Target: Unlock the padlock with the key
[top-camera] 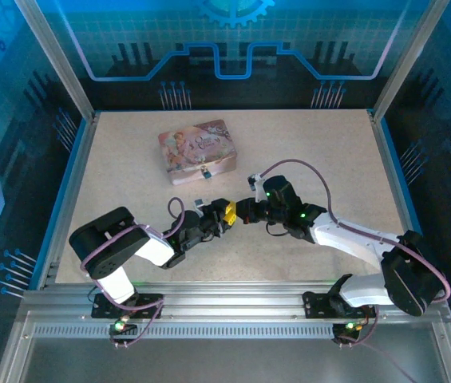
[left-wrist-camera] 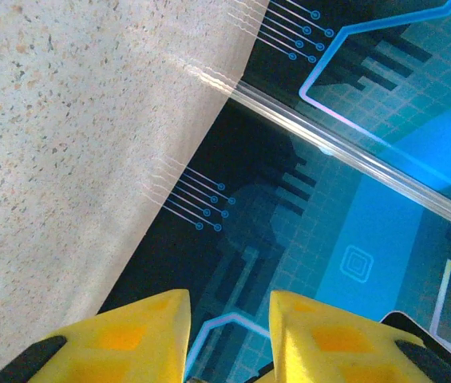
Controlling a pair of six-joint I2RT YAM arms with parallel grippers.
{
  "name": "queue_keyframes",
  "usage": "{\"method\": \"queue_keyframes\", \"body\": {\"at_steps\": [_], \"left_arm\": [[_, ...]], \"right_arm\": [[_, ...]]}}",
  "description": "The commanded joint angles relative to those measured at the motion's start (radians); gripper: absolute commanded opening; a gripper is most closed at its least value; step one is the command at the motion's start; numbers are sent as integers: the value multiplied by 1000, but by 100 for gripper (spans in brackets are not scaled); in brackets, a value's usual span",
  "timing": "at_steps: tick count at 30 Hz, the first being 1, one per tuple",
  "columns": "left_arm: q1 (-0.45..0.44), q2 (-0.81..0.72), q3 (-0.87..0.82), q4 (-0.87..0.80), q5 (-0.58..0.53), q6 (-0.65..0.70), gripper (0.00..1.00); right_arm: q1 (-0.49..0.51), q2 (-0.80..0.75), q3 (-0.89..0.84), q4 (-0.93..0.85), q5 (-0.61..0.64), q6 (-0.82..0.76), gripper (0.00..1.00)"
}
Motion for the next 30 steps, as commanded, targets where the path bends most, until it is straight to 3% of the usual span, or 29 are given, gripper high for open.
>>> {"method": "queue_keyframes", "body": {"at_steps": [1,15,30], "left_arm": [[-9,9,1,133,-19,-11,29],[-12,20,-4,134,-19,-16,13],[-15,23,-7,133,-21,-15,15]], "right_arm": [[18,0,-17,9,10,13,0],[19,-29,-29,-6,34,16,0],[18,-60,-39,-26,58,16,0]]}}
